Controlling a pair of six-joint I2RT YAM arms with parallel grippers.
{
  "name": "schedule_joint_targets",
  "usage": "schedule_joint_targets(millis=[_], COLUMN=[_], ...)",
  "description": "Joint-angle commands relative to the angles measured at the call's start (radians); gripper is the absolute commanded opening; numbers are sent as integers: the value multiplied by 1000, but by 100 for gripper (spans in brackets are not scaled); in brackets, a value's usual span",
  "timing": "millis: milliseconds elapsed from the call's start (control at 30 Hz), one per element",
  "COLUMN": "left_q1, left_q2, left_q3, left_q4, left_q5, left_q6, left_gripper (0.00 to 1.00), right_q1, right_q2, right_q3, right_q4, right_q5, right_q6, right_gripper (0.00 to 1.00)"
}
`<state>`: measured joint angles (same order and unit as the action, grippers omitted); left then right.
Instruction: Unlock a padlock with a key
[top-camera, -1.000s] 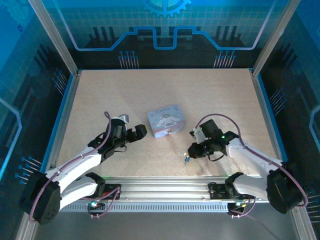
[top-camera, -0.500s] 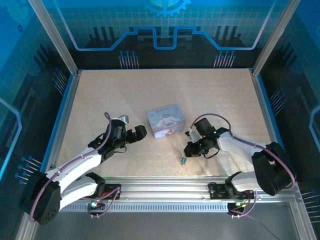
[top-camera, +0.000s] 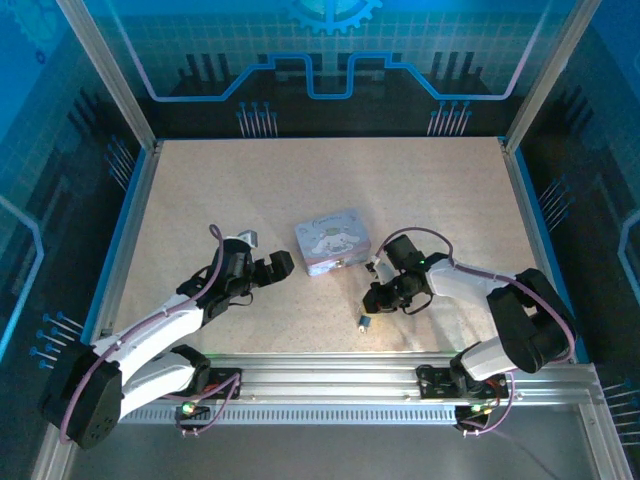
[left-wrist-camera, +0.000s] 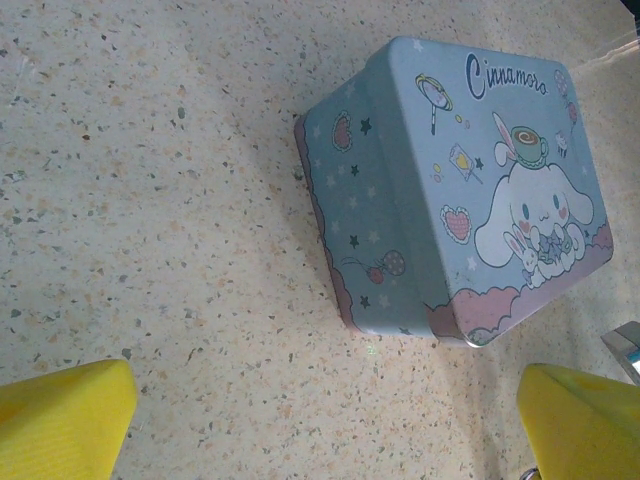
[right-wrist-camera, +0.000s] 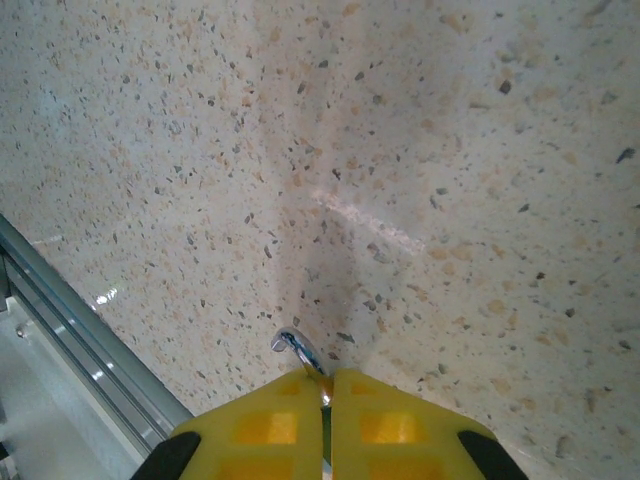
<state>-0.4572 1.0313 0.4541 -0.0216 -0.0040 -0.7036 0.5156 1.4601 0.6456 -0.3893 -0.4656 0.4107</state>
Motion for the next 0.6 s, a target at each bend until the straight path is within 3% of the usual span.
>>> schedule_joint_targets(millis=[0,567], left_q1=[6,7], left_q2=[2,-64], left_q3=[-13,-4], left_q4=[7,-37], left_q5=[-8,-20], left_q6=[16,13], left_gripper=[99,99], right_q1=[-12,-17], right_q2=[12,-92], right_q3=[15,38], right_q4=[6,-58], right_q5=[-19,36], right_q6=[6,-2], right_gripper=[10,27])
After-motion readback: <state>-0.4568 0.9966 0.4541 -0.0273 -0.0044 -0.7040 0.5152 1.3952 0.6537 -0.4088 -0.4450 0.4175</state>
